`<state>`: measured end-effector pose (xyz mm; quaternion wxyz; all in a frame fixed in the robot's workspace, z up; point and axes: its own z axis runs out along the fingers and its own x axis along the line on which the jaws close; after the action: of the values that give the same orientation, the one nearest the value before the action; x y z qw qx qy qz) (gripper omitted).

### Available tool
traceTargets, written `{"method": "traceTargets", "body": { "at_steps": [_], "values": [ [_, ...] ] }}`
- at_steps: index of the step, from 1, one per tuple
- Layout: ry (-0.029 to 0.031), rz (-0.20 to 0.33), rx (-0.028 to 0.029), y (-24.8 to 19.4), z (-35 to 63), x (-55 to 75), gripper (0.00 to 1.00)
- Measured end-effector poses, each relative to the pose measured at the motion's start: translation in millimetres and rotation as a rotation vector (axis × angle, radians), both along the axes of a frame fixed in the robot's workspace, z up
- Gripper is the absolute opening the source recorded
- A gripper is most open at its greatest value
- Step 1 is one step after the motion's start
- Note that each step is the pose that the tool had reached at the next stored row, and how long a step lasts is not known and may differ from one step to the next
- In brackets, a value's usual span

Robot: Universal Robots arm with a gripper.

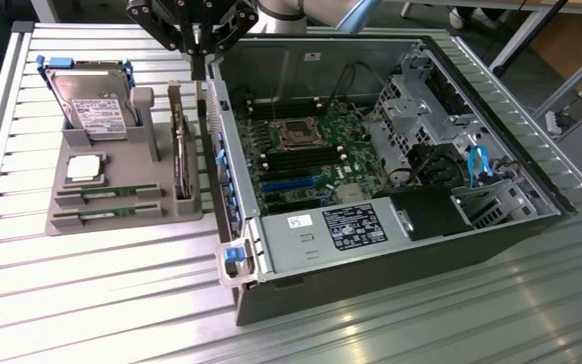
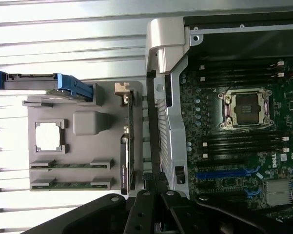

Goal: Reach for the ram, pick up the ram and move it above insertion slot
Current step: 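Reach for the ram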

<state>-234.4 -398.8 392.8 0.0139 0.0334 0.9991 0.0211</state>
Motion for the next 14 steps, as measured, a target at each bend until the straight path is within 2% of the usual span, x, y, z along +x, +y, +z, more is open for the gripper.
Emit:
{"method": "traceTargets", "body": {
  "at_steps": [14],
  "values": [
    [0.0,0.0,0.0,0.0,0.0,-15.0,0.1]
  ]
}}
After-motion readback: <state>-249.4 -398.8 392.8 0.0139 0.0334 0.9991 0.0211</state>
